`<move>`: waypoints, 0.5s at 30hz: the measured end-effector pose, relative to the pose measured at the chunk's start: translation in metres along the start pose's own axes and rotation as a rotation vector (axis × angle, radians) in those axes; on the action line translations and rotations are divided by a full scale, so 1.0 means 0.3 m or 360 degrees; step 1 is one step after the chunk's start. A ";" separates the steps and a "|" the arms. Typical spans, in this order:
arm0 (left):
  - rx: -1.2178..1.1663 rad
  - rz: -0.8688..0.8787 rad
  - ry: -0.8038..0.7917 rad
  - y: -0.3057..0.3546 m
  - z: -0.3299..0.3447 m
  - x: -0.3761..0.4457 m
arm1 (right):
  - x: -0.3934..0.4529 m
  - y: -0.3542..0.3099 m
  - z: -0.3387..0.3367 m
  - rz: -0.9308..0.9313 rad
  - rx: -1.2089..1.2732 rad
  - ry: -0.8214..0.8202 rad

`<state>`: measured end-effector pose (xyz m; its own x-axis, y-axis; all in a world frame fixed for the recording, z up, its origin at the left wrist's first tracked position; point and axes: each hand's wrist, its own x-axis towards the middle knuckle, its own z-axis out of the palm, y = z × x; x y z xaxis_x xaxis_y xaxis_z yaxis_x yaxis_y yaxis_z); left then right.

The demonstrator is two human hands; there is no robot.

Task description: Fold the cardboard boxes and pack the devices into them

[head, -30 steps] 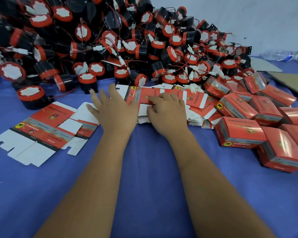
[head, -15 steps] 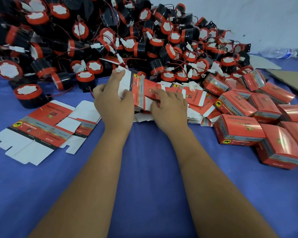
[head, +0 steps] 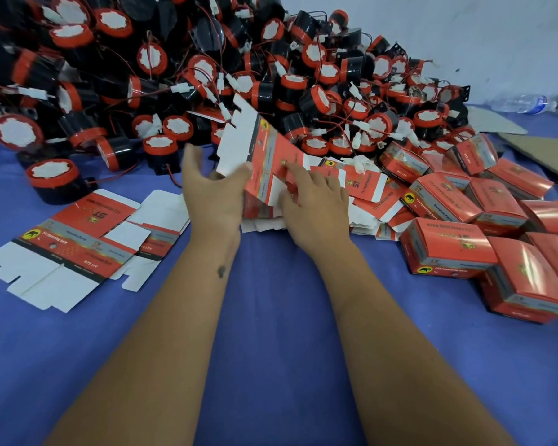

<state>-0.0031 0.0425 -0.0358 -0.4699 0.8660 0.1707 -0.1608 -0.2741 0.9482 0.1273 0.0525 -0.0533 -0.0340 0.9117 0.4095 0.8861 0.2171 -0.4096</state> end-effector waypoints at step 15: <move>-0.0259 0.0258 -0.0226 0.065 -0.048 0.020 | -0.016 -0.096 -0.058 -0.0105 0.1170 0.0432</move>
<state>-0.0218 0.0364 -0.0200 -0.3761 0.8522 0.3636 -0.2363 -0.4677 0.8517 0.1100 0.0359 -0.0293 0.1220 0.7923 0.5978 0.3498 0.5294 -0.7729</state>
